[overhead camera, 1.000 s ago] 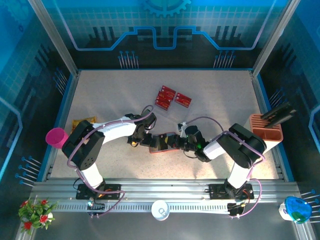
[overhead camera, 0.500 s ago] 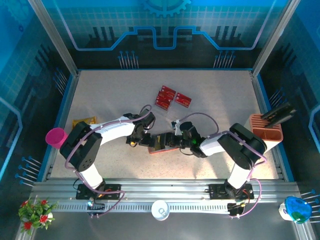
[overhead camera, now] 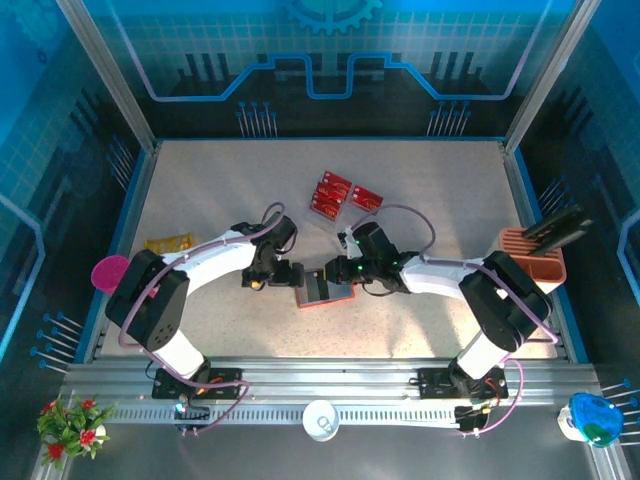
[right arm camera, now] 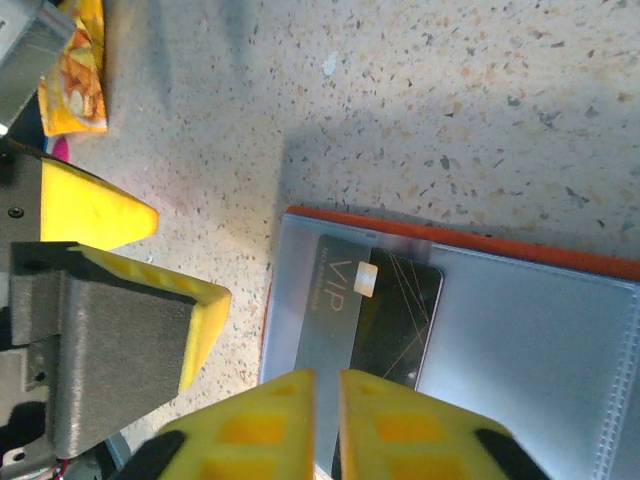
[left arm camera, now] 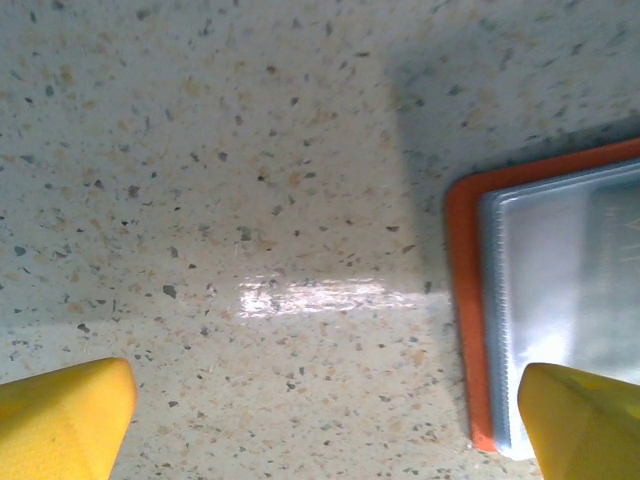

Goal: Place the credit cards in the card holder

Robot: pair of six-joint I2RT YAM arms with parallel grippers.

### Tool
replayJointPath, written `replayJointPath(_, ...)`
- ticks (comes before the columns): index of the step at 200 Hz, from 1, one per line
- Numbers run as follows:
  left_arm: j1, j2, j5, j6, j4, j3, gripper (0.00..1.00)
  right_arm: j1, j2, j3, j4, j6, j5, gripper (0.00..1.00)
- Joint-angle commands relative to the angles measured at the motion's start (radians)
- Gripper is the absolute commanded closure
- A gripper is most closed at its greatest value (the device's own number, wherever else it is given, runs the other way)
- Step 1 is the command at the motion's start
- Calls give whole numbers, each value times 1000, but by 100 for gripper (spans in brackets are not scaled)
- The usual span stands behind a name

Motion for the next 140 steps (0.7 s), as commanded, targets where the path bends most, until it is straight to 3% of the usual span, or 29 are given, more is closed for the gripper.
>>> replayJointPath(1, 0, 45, -22, -25, -38, -7, 1, -5, 52, 61, -137, -59, -9, 88)
replayJointPath(97, 2, 149, -35, 22, -9, 2, 1, 69, 206, 217, -283, -99, 18, 92)
replayJointPath(140, 1, 166, -29, 36, 15, -9, 1, 127, 248, 249, -267, -61, 13, 93)
